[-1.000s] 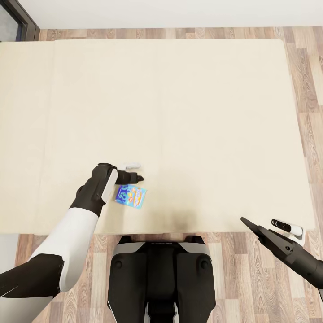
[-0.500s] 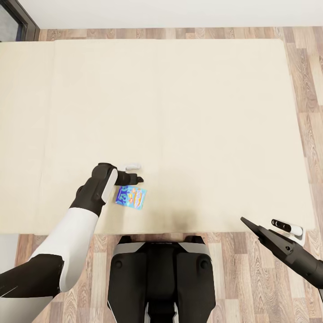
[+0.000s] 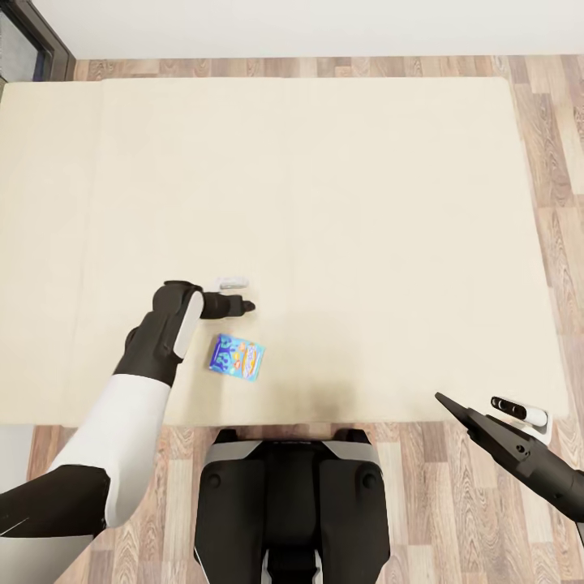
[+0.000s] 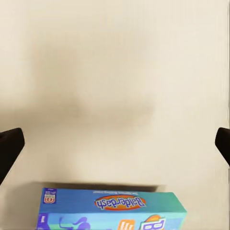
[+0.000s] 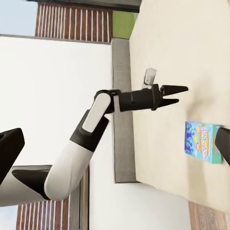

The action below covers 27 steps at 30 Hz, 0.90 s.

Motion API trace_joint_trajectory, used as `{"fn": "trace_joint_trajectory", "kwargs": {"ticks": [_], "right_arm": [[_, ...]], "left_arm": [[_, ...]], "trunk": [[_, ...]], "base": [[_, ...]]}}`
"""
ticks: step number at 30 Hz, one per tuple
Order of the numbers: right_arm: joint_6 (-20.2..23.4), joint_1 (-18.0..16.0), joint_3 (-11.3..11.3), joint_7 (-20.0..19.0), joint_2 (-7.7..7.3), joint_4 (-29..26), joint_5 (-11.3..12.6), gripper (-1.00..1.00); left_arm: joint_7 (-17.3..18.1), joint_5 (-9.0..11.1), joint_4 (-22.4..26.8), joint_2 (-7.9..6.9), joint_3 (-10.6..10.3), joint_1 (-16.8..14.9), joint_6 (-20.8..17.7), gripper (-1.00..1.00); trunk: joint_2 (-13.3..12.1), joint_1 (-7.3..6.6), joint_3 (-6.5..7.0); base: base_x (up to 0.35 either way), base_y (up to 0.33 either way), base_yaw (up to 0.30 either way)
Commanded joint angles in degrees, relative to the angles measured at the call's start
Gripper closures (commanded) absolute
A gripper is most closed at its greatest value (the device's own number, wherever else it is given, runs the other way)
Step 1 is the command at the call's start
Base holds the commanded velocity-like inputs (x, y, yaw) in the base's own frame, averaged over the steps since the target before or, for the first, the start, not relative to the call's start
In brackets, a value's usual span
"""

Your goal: Put all the toys in the child's room - the three board games (two on the bed and one on the table), the two jigsaw puzzles on the table, and the tennis ball on the table - inside the toy box on the table in the child's room.

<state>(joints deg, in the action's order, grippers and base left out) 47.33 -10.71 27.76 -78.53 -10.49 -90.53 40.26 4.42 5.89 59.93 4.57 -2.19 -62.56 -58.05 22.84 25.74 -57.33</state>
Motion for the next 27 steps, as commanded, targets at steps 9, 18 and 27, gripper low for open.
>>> {"fn": "trace_joint_trajectory", "kwargs": {"ticks": [9,18,27], "right_arm": [[0.48,-0.01,0.01,-0.10,0.00,0.00,0.17,-1.00],[0.48,-0.04,0.07,-0.29,-0.05,0.00,0.17,-1.00],[0.48,-0.02,0.14,-0.31,-0.05,0.00,0.16,-1.00]], "left_arm": [[-0.20,0.12,1.39,-2.28,-0.10,0.24,-1.29,-1.00],[-0.14,0.23,1.48,-7.30,-0.36,2.03,-1.26,-1.00],[0.83,0.40,1.71,-8.16,-0.45,7.74,-0.79,-1.00]], "trunk": [[0.08,0.04,0.74],[0.08,0.04,1.55],[0.08,0.04,2.35]], "base": [[0.000,0.000,0.000],[0.000,0.000,0.000],[0.000,0.000,0.000]]}}
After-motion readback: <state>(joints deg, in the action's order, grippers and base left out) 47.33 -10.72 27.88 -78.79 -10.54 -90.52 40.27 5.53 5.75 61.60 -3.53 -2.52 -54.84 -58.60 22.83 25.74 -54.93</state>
